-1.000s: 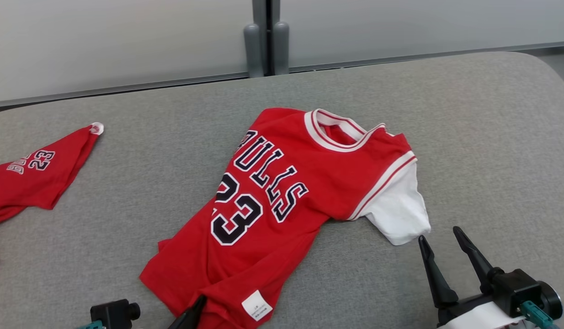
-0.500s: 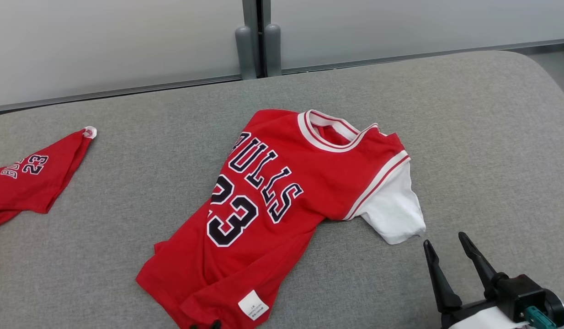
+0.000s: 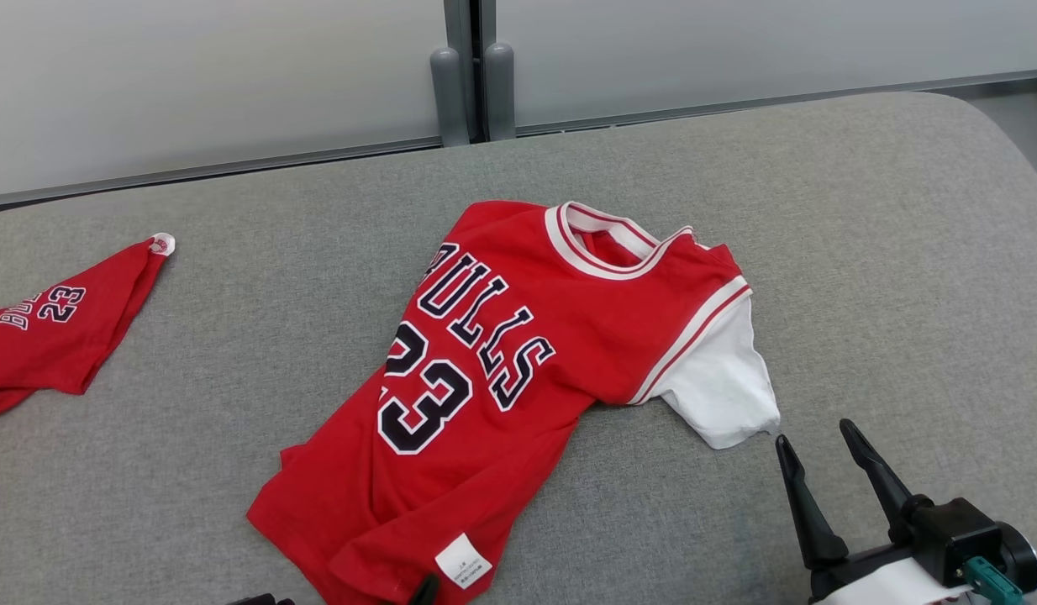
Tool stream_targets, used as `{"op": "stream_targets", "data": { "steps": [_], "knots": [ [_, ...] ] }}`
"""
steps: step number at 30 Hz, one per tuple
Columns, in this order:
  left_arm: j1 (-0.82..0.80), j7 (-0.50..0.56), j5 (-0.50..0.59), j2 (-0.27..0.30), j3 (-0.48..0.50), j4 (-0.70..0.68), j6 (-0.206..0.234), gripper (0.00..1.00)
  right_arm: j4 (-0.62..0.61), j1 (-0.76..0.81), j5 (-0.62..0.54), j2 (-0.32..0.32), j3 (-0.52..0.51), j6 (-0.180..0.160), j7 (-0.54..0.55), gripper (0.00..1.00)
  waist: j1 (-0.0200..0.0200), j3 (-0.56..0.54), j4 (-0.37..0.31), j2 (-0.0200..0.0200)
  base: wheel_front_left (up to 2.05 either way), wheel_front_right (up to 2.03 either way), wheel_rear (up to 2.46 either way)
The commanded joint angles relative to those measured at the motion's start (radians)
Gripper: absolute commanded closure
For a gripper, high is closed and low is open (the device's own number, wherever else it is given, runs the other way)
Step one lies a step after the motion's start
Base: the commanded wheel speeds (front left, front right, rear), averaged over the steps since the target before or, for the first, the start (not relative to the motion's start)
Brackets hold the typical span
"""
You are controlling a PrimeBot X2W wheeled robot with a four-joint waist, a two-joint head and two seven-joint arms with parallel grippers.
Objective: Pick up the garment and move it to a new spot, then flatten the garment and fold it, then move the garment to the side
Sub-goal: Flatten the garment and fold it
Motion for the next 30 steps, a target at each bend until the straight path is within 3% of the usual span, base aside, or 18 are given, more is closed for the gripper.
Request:
{"op": "stream_targets", "data": {
  "steps": [1,9,15,16,18,19,20,26,30],
  "knots": [
    [-0.016,-0.008,0.004,0.006,0.006,0.008,-0.003,0.98,0.000,0.011,0.000,-0.004,-0.007,0.000,-0.005,0.00,0.0000,0.000,0.001,0.0000,0.00,0.00,0.00],
    [0.032,0.023,0.029,0.083,-0.092,-0.071,-0.073,1.00,-0.001,0.014,0.001,0.003,-0.016,0.000,-0.005,0.00,0.0000,0.005,0.034,0.0000,0.00,0.00,0.00],
    [0.076,0.082,0.009,0.157,-0.185,-0.103,-0.086,1.00,0.002,0.008,0.000,0.002,-0.014,0.000,-0.005,0.00,0.0000,0.007,0.063,0.0000,0.00,0.00,0.00],
    [0.076,0.091,0.001,0.156,-0.190,-0.079,-0.086,0.93,0.004,0.007,0.000,0.002,-0.013,0.000,-0.005,0.00,0.0000,0.006,0.065,0.0000,0.00,0.00,0.00],
    [0.066,0.106,-0.009,0.146,-0.206,-0.022,-0.087,0.66,0.007,0.004,-0.001,0.003,-0.011,0.000,-0.005,0.00,0.0000,0.004,0.068,0.0000,0.00,0.00,0.00],
    [0.056,0.102,-0.013,0.135,-0.209,0.007,-0.087,0.06,0.008,0.004,-0.001,0.003,-0.011,0.000,-0.005,0.00,0.0000,0.003,0.069,0.0000,0.00,0.00,0.00],
    [0.049,0.095,-0.018,0.122,-0.206,0.037,-0.086,0.00,0.009,0.004,-0.002,0.003,-0.008,0.000,-0.005,0.00,0.0000,0.001,0.069,0.0000,0.00,0.00,0.00],
    [0.052,0.047,-0.030,0.088,-0.189,0.110,-0.079,0.00,0.009,0.011,0.001,-0.007,-0.013,0.000,-0.005,0.00,0.0000,-0.005,0.062,0.0000,0.00,0.00,0.00],
    [0.122,0.056,-0.092,0.136,-0.158,0.072,-0.081,0.00,0.010,0.021,0.000,-0.009,-0.019,0.000,-0.005,0.00,0.0000,-0.017,0.053,0.0000,0.00,0.00,0.00]
  ]
}}
